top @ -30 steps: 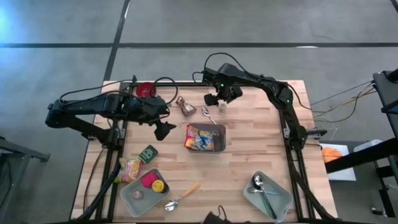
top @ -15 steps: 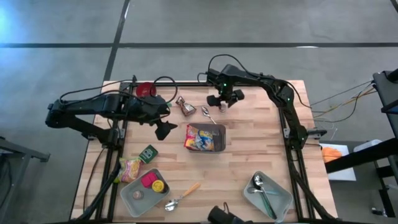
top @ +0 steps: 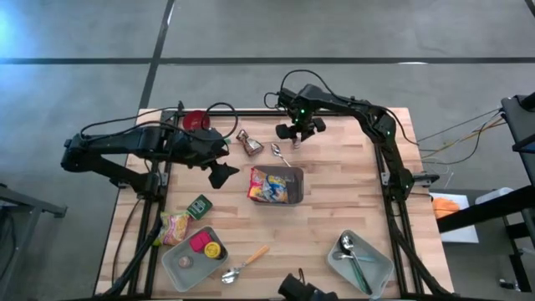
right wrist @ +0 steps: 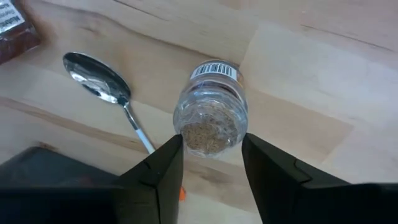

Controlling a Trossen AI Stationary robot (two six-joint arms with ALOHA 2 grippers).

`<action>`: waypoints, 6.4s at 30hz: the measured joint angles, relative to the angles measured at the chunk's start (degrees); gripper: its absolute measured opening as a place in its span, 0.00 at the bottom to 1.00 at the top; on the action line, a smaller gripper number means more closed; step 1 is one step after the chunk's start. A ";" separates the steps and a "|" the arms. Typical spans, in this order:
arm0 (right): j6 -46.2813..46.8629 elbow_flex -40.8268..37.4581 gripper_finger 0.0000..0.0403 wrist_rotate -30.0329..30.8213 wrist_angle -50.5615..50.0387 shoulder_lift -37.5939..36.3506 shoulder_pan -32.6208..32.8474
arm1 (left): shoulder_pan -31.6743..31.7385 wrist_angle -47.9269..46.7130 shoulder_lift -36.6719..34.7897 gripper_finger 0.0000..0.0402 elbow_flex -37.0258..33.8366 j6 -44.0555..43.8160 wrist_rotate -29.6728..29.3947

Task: Pick & Place Food Item
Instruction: Put the brown spice bottle into the left grey bin

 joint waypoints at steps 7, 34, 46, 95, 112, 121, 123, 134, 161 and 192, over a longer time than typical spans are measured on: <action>-3.25 -0.04 0.42 0.03 0.58 0.00 0.10 | 0.00 0.00 0.00 0.91 0.00 -0.26 0.40; 5.99 0.55 0.80 -0.91 1.25 3.05 0.07 | -0.02 -0.01 0.00 0.91 0.00 -0.85 0.56; 6.27 1.51 0.49 2.07 1.35 3.09 0.06 | -0.02 0.00 0.00 0.91 0.00 -1.69 1.04; -8.92 22.12 0.42 -7.11 -1.73 -10.27 17.85 | -0.15 0.87 0.00 0.91 0.02 14.77 -2.44; -1.85 29.38 0.42 -9.56 5.56 -13.03 27.28 | -0.63 19.44 0.58 0.91 0.02 22.55 8.97; -0.56 29.33 0.42 -9.95 7.99 -13.05 28.67 | -0.63 21.28 3.11 0.91 0.00 21.68 12.77; -0.57 29.33 0.42 -10.28 7.87 -13.05 28.91 | -0.63 22.12 3.32 0.91 0.15 21.69 13.56; 0.46 29.35 0.42 -10.93 8.29 -13.03 29.95 | -0.63 21.70 3.56 0.81 0.04 21.47 15.90; 0.50 29.35 0.54 -12.01 13.09 -12.96 29.98 | -0.63 21.93 3.10 0.44 0.41 21.33 18.37; -16.36 29.42 0.74 23.58 40.57 -19.54 38.09 | -0.10 46.10 -5.85 0.44 0.31 21.06 9.76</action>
